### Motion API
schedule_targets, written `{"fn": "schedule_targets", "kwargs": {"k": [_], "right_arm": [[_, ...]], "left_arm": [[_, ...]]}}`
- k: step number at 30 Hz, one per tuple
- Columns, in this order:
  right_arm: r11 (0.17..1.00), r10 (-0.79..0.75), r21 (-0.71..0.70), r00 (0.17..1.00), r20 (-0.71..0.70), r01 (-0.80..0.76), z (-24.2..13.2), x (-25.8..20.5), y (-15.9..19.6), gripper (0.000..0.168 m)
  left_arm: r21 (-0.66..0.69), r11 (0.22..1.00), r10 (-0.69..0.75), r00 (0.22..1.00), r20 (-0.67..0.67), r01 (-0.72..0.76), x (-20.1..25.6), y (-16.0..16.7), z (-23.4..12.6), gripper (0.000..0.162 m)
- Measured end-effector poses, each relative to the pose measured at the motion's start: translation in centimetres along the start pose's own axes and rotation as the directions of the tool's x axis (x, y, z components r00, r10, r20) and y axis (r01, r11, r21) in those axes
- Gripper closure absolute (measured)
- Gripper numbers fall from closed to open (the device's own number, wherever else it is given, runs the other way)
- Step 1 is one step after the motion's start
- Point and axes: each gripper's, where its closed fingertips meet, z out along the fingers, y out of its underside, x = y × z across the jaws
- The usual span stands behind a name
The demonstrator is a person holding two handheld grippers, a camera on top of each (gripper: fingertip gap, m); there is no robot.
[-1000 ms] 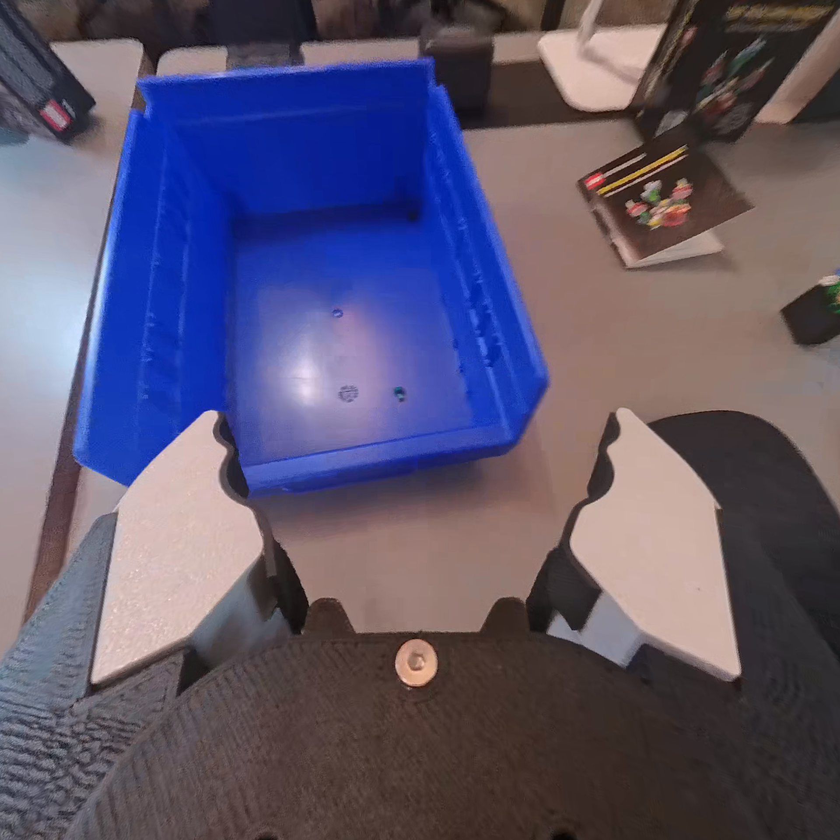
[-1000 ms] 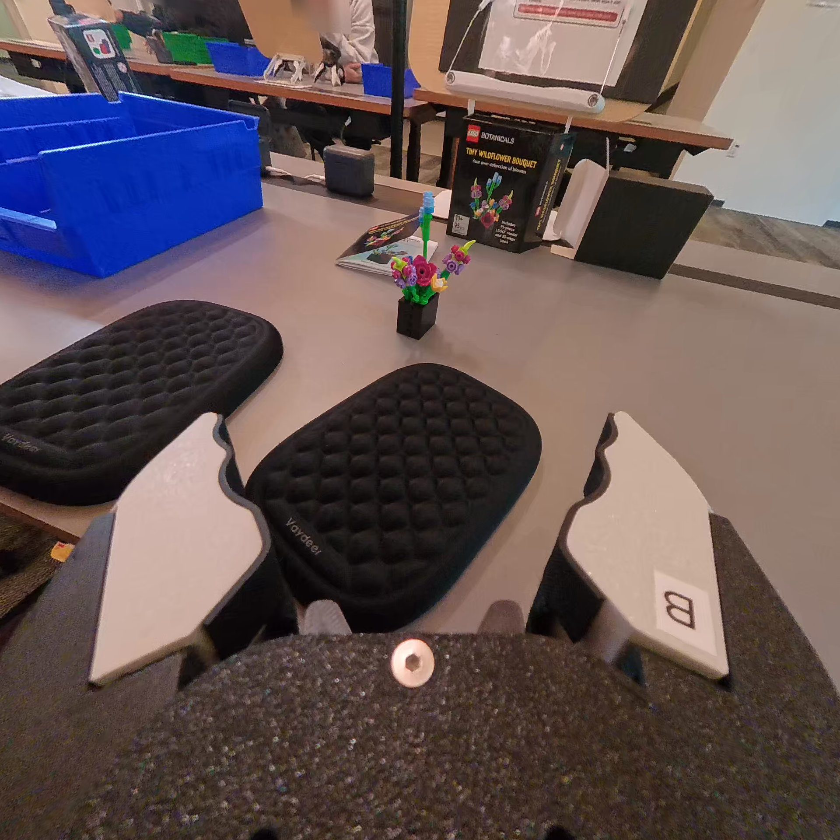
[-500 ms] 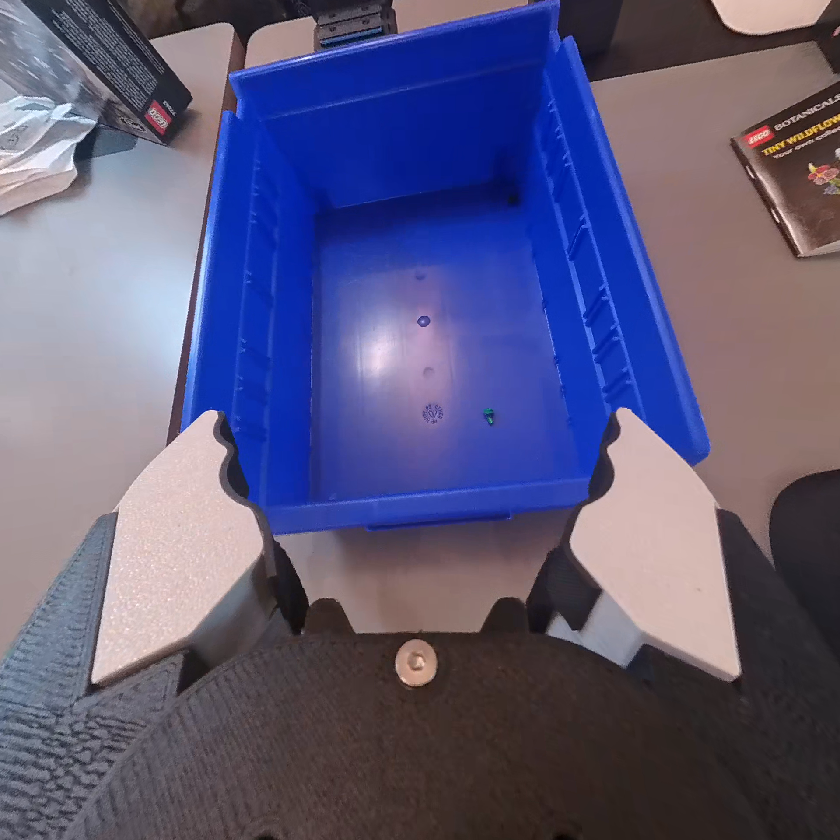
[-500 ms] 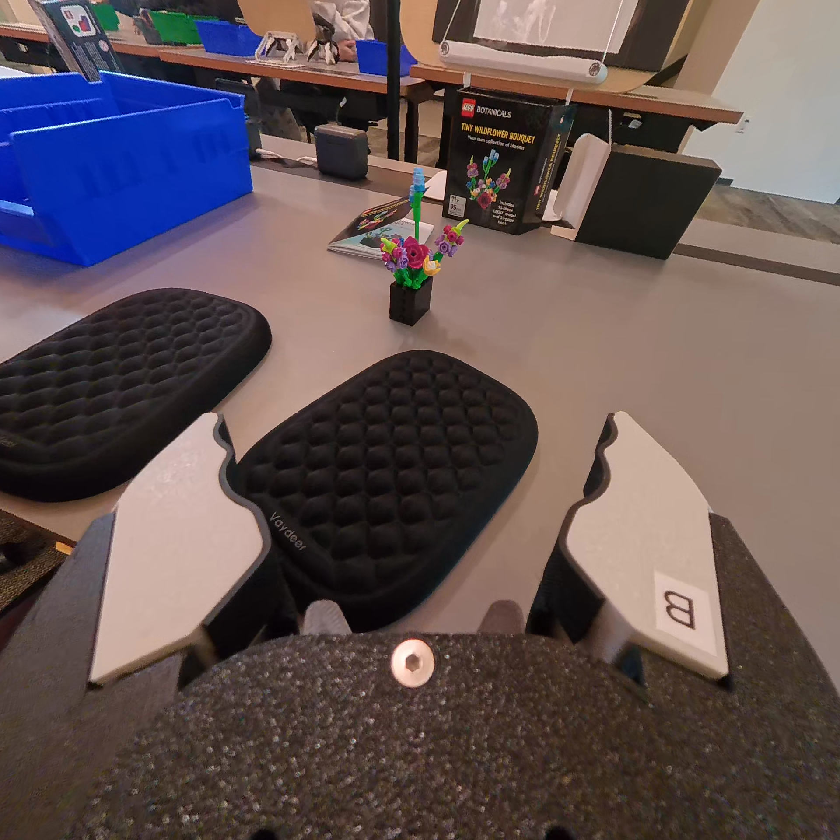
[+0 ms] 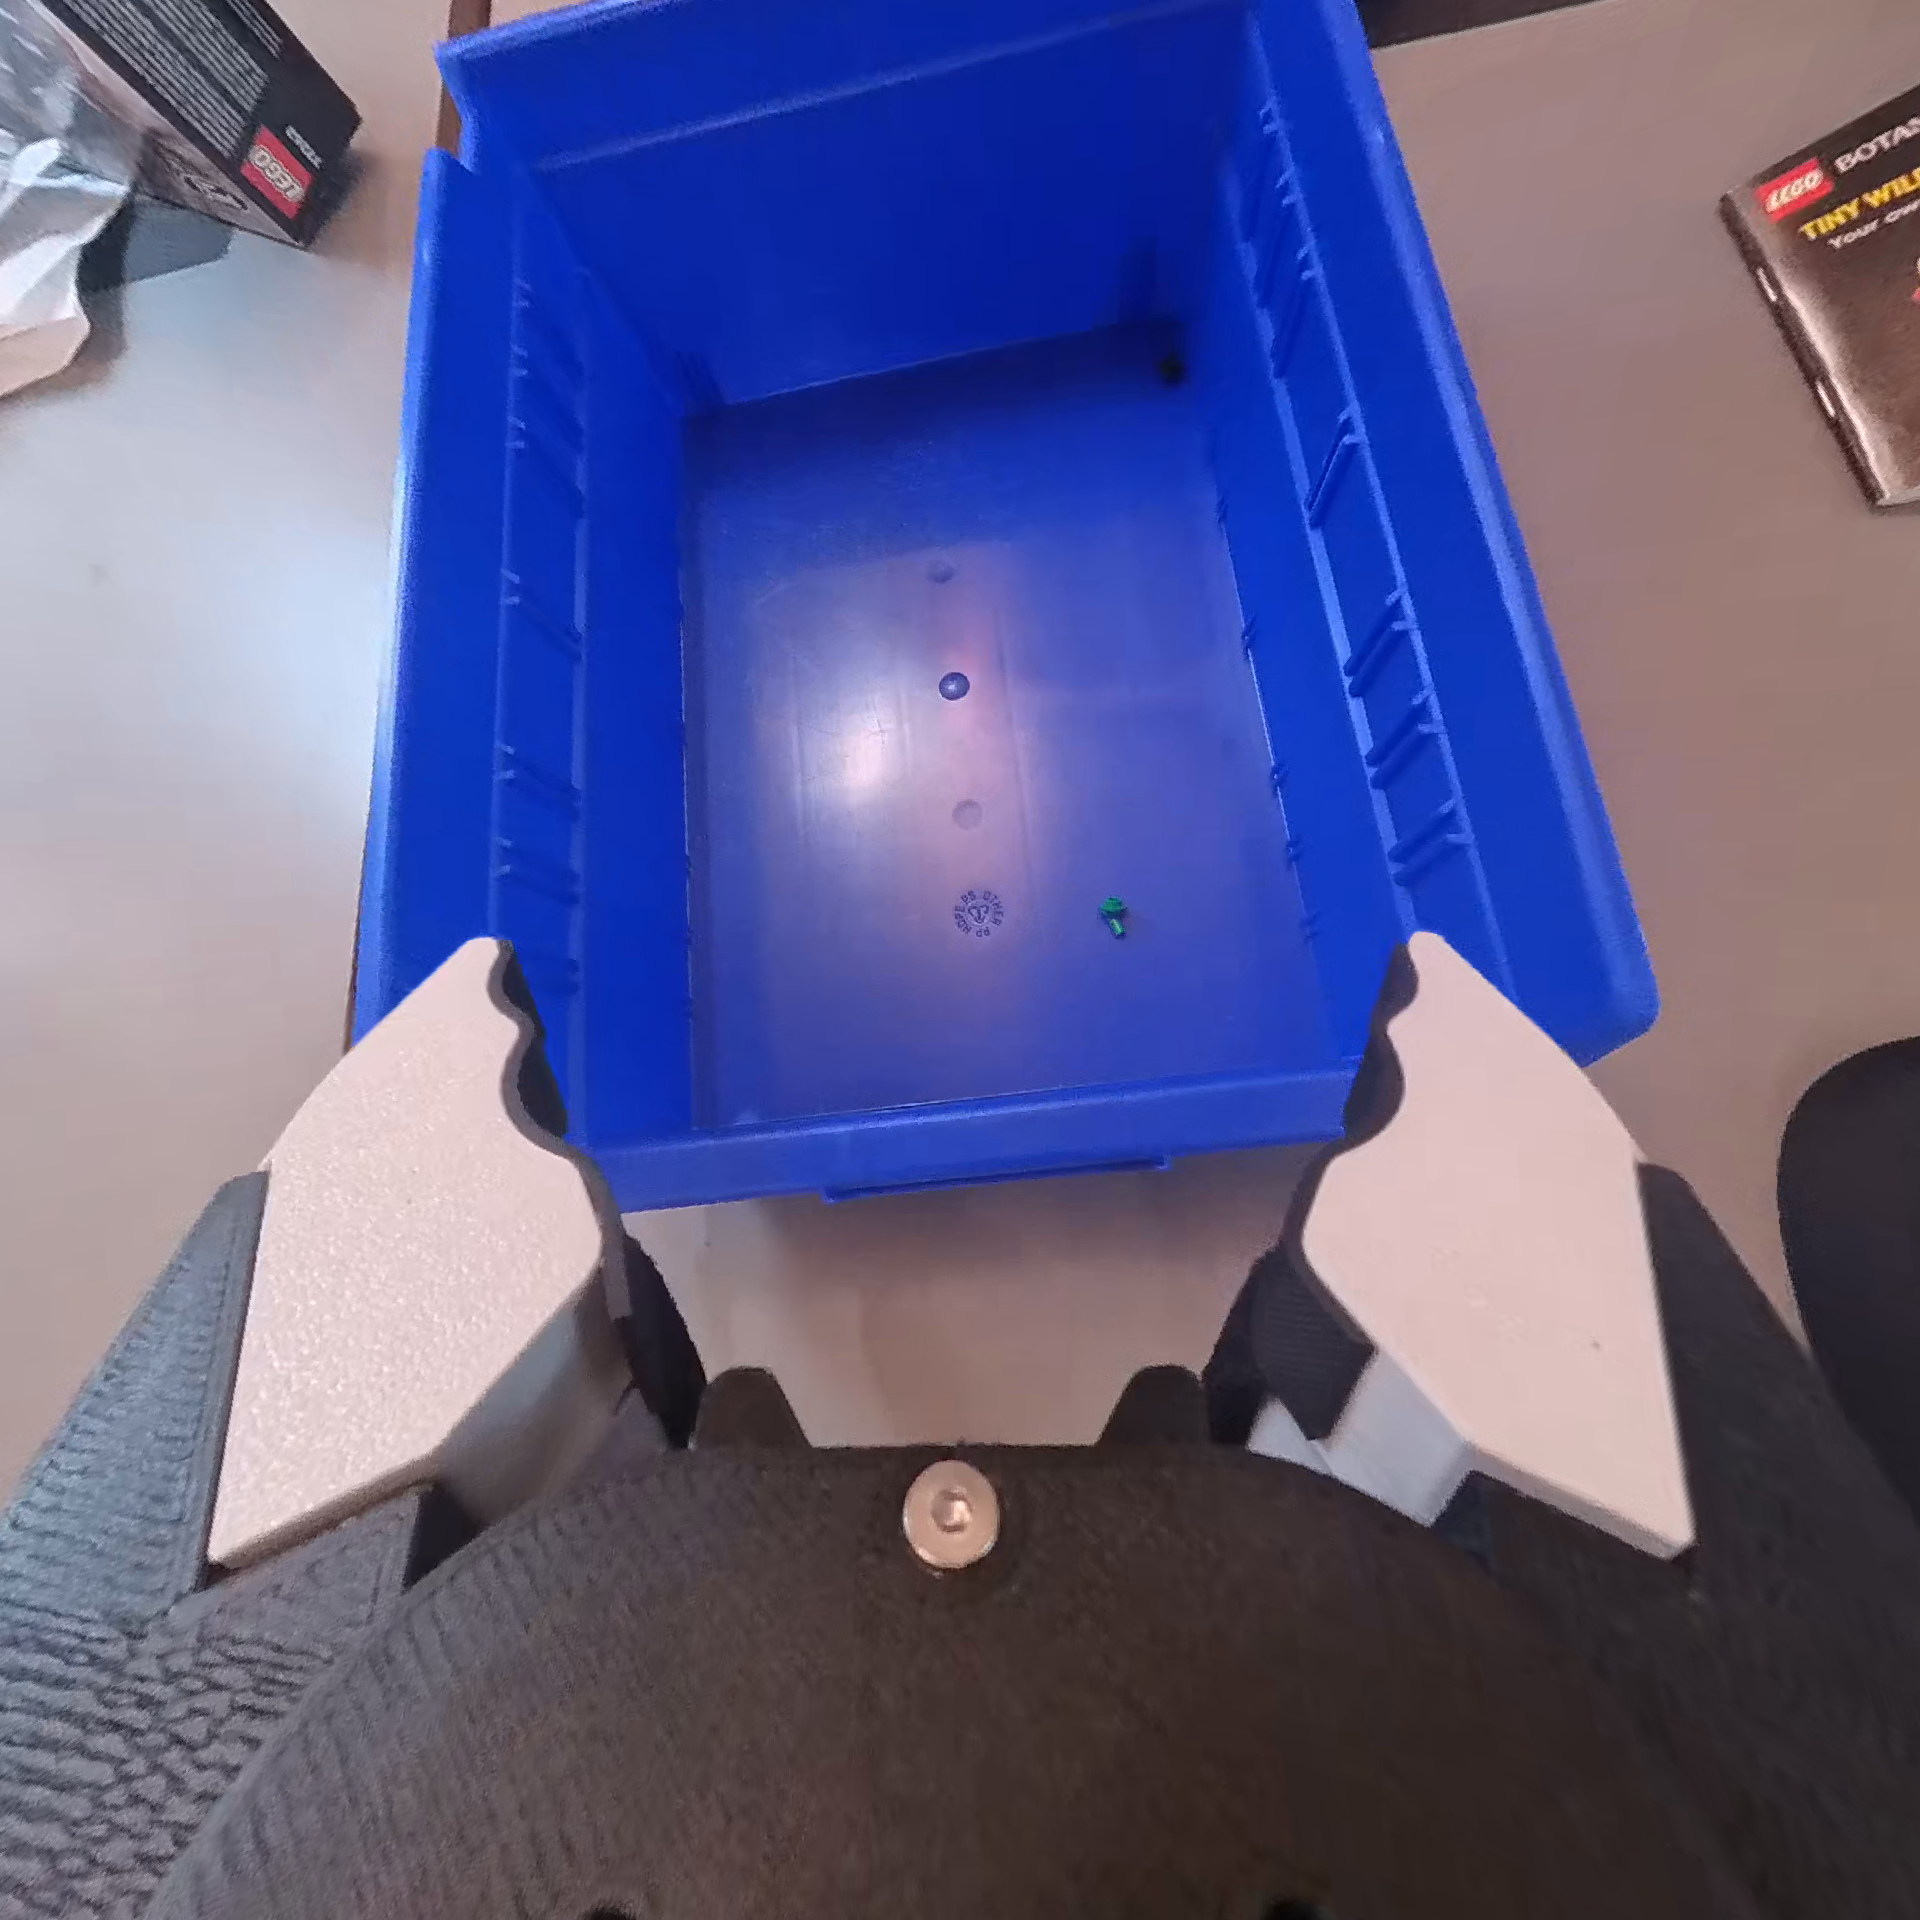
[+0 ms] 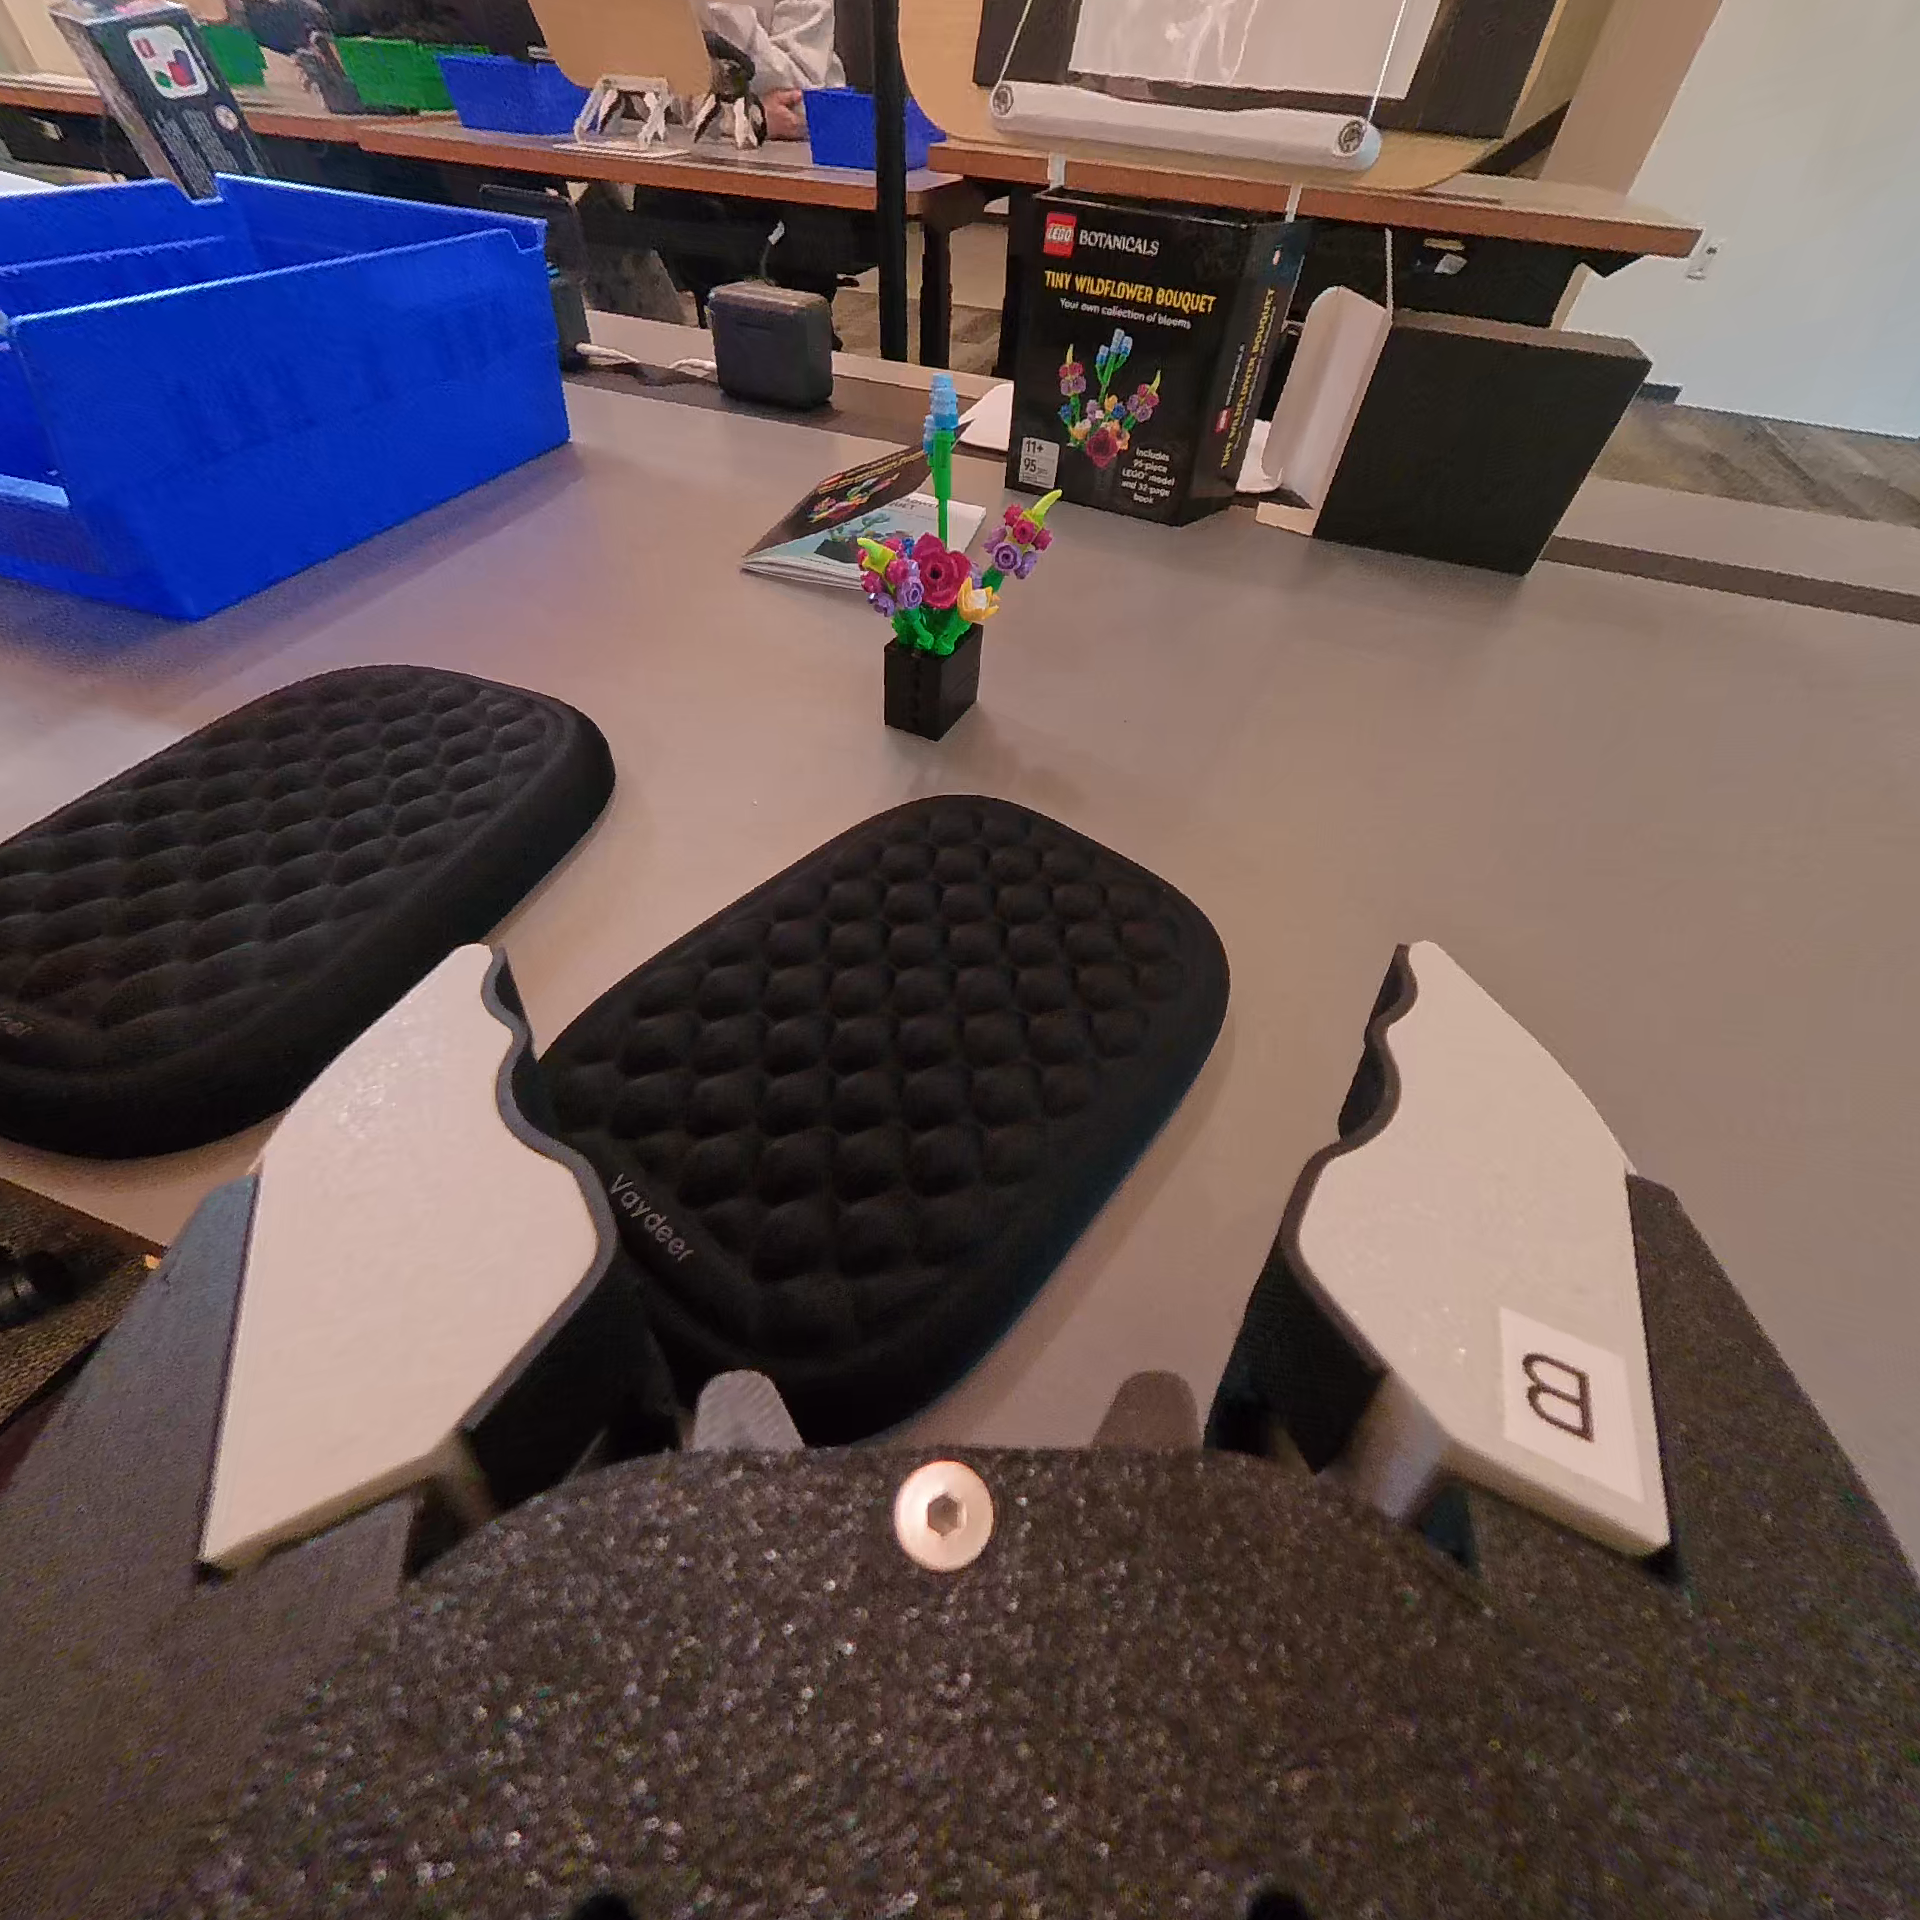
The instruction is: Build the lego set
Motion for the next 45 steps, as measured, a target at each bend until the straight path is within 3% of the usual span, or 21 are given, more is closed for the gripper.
{"fn": "schedule_targets", "kwargs": {"k": [12,15,16,17,20,25,26,29,32,33,35,39,40,43,45], "right_arm": [[1.000,0.015,0.007,1.000,0.000,-0.015,0.0,0.1,0.0,0.021],[1.000,0.014,0.006,1.000,-0.005,-0.014,0.0,0.4,0.0,0.021],[1.000,0.017,0.008,1.000,-0.007,-0.017,0.0,0.5,0.0,0.021],[1.000,0.020,0.008,1.000,-0.009,-0.020,0.0,0.6,0.0,0.021],[1.000,0.020,0.002,1.000,-0.012,-0.020,0.0,0.8,0.2,0.021],[1.000,0.019,-0.006,1.000,-0.009,-0.019,0.2,0.7,0.5,0.021],[1.000,0.018,-0.009,1.000,-0.007,-0.018,0.2,0.6,0.5,0.021],[1.000,0.013,-0.013,1.000,-0.005,-0.013,0.2,0.5,0.6,0.021],[1.000,0.014,-0.007,1.000,-0.010,-0.014,0.1,0.7,0.5,0.021],[1.000,0.015,-0.005,1.000,-0.011,-0.015,0.1,0.8,0.4,0.021],[1.000,0.015,-0.006,1.000,-0.015,-0.015,0.1,0.9,0.4,0.021],[1.000,0.016,-0.007,1.000,-0.019,-0.016,0.1,1.0,0.5,0.021],[1.000,0.016,-0.007,1.000,-0.019,-0.016,0.1,1.0,0.5,0.021],[1.000,0.017,-0.008,1.000,-0.017,-0.017,0.2,1.0,0.5,0.021],[1.000,0.016,-0.012,1.000,-0.017,-0.017,0.2,1.0,0.6,0.021]], "left_arm": [[-0.066,0.998,-0.016,0.999,-0.036,0.014,-0.1,0.5,0.1,0.017],[-0.057,0.998,0.013,0.996,-0.086,-0.018,0.5,0.3,0.0,0.048],[-0.056,0.998,0.019,0.992,-0.122,-0.026,0.9,0.1,-0.1,0.070],[-0.048,0.998,0.029,0.984,-0.175,-0.038,1.5,0.0,-0.4,0.110],[-0.056,0.997,0.041,0.954,-0.296,-0.060,3.1,0.0,-1.1,0.095],[-0.094,0.994,0.032,0.983,-0.183,-0.050,2.0,0.1,-0.3,0.070],[-0.122,0.990,0.050,0.986,-0.156,-0.070,1.7,0.4,-0.1,0.054],[-0.056,0.996,0.063,0.994,-0.092,-0.068,1.1,-0.7,0.2,0.032],[-0.063,0.995,0.069,0.994,-0.088,-0.075,1.1,-0.8,0.2,0.029],[-0.083,0.992,0.086,0.988,-0.129,-0.097,1.7,-0.6,0.0,0.056],[-0.077,0.988,0.108,0.963,-0.248,-0.131,3.2,-0.6,-0.4,0.151],[-0.089,0.986,0.115,0.968,-0.222,-0.137,2.7,-1.0,-0.2,0.160],[-0.078,0.991,0.092,0.972,-0.215,-0.111,2.7,-1.3,-0.1,0.138],[-0.142,0.987,0.066,0.993,-0.102,-0.081,1.4,-0.8,0.4,0.025],[-0.116,0.989,0.089,0.996,-0.027,-0.091,0.5,-1.1,0.4,0.016]]}}
